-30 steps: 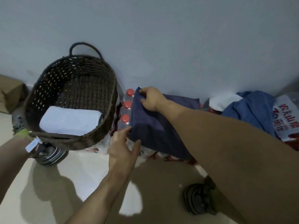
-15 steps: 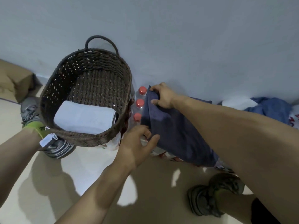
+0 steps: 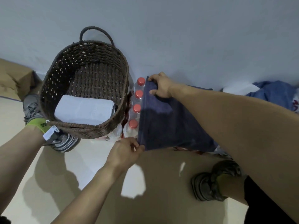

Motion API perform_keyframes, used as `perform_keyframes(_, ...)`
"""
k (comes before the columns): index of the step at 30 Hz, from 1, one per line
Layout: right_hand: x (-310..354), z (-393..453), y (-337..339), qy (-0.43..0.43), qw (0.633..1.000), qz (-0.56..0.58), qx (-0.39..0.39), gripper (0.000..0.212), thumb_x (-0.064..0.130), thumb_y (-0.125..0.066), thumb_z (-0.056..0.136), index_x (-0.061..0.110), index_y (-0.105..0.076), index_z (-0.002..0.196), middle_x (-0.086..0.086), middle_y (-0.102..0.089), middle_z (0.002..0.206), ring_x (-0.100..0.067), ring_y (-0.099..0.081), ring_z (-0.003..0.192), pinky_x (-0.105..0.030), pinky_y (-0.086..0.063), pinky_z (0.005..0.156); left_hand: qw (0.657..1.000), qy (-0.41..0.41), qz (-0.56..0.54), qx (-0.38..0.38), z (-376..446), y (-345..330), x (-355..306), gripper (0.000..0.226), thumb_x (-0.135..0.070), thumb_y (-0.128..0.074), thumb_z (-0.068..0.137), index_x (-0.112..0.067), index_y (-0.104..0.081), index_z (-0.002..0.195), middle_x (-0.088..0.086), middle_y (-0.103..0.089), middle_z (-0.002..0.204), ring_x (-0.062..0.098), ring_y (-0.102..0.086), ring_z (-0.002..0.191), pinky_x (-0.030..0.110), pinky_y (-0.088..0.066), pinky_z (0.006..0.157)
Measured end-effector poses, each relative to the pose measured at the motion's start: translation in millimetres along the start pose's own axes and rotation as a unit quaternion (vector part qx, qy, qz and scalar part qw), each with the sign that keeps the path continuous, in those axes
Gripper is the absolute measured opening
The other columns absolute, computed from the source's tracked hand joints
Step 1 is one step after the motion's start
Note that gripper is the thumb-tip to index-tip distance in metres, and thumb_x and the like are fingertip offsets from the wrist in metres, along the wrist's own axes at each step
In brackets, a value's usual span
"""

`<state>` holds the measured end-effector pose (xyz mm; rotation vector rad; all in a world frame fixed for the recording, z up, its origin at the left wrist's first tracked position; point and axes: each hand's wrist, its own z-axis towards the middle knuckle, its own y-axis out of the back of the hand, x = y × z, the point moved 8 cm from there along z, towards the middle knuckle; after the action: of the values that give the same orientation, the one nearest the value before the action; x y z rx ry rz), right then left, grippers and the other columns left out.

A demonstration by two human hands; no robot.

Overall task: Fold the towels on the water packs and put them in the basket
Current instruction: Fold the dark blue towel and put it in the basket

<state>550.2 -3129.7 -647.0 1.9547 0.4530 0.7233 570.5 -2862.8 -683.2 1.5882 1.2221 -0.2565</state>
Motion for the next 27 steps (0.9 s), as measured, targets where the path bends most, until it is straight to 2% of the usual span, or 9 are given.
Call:
perform_keyframes(3, 0, 1, 1, 0.001, 1.000, -0.009, 0.000, 0.063, 0.032, -0.073, 0.086, 0.021, -0.045, 0.141, -0.012, -0.038, 0.136, -0.033, -0.047, 0.123, -0.037, -0.036, 0.111, 0.990, 0.041, -0.132, -0.039, 0, 4, 13, 0.033, -0.031, -0.076, 0.081, -0.012, -0.061, 0.059, -0.009, -0.053, 0.048, 0.006, -0.046, 0.046, 0.020, -0.037, 0.052)
perform_keyframes(9, 4, 0, 1, -0.016, 0.998, -0.068, 0.001, 0.066, 0.036, -0.065, 0.091, 0.023, -0.038, 0.149, -0.014, -0.033, 0.143, -0.036, -0.038, 0.129, -0.037, -0.032, 0.111, 0.920, 0.093, -0.376, -0.059, -7, -6, 21, 0.036, 0.011, -0.068, 0.081, -0.011, -0.042, 0.072, 0.016, -0.044, 0.072, 0.031, -0.055, 0.070, 0.021, -0.055, 0.054)
perform_keyframes(13, 9, -13, 4, -0.041, 0.995, -0.089, 0.016, 0.063, 0.029, -0.057, 0.095, 0.024, -0.033, 0.152, -0.012, -0.031, 0.144, -0.036, -0.033, 0.130, -0.044, -0.034, 0.111, 0.924, 0.049, -0.376, -0.039, -8, -6, 11, 0.035, 0.016, -0.061, 0.085, -0.014, -0.044, 0.087, 0.021, -0.050, 0.072, 0.036, -0.058, 0.067, 0.027, -0.053, 0.047)
perform_keyframes(16, 9, -42, 24, -0.059, 0.991, 0.021, -0.121, 0.048, 0.011, -0.052, 0.090, 0.016, -0.051, 0.137, -0.011, -0.045, 0.133, -0.031, -0.045, 0.122, -0.042, -0.040, 0.105, 0.933, 0.017, -0.360, -0.004, -3, -7, -4, 0.041, 0.017, -0.058, 0.086, -0.022, -0.057, 0.099, 0.015, -0.065, 0.073, 0.036, -0.068, 0.062, 0.027, -0.045, 0.042)
perform_keyframes(18, 10, -81, 30, -0.043, 0.960, 0.151, -0.233, 0.032, 0.006, -0.051, 0.088, 0.012, -0.061, 0.117, -0.008, -0.053, 0.118, -0.024, -0.056, 0.105, -0.036, -0.046, 0.096, 0.937, 0.016, -0.348, 0.019, -1, -10, -13, 0.036, 0.018, -0.055, 0.086, -0.015, -0.065, 0.097, 0.014, -0.065, 0.076, 0.026, -0.069, 0.056, 0.024, -0.039, 0.040)
perform_keyframes(20, 17, -126, 21, 0.008, 0.931, 0.231, -0.282, 0.018, 0.009, -0.057, 0.087, 0.015, -0.062, 0.103, 0.001, -0.054, 0.103, -0.008, -0.057, 0.083, -0.025, -0.050, 0.082, 0.936, 0.019, -0.349, 0.043, 0, -13, -21, 0.026, 0.016, -0.053, 0.088, -0.003, -0.069, 0.098, 0.019, -0.065, 0.078, 0.020, -0.065, 0.049, 0.023, -0.037, 0.039)
perform_keyframes(22, 20, -173, 3, 0.037, 0.906, 0.266, -0.327, 0.008, 0.017, -0.062, 0.087, 0.020, -0.060, 0.094, 0.005, -0.054, 0.091, -0.007, -0.055, 0.073, -0.021, -0.049, 0.070, 0.931, 0.023, -0.360, 0.053, -1, -10, -27, 0.021, 0.010, -0.054, 0.091, 0.005, -0.067, 0.107, 0.021, -0.066, 0.080, 0.022, -0.062, 0.051, 0.024, -0.037, 0.043)
perform_keyframes(25, 10, -232, -39, -0.005, 0.865, 0.316, -0.390, 0.014, 0.032, -0.063, 0.084, 0.023, -0.059, 0.094, 0.009, -0.054, 0.089, -0.009, -0.055, 0.077, -0.026, -0.049, 0.071, 0.911, 0.044, -0.404, 0.072, -5, -8, -36, 0.021, -0.002, -0.056, 0.094, 0.004, -0.066, 0.112, 0.027, -0.067, 0.088, 0.031, -0.064, 0.068, 0.024, -0.041, 0.047)
perform_keyframes(27, 9, -252, -67, -0.036, 0.875, 0.314, -0.368, 0.029, 0.040, -0.067, 0.080, 0.029, -0.058, 0.105, 0.016, -0.053, 0.100, -0.007, -0.055, 0.092, -0.023, -0.049, 0.080, 0.890, 0.067, -0.444, 0.077, -7, -8, -43, 0.020, -0.005, -0.059, 0.094, 0.003, -0.066, 0.110, 0.024, -0.068, 0.087, 0.029, -0.064, 0.062, 0.023, -0.047, 0.045)
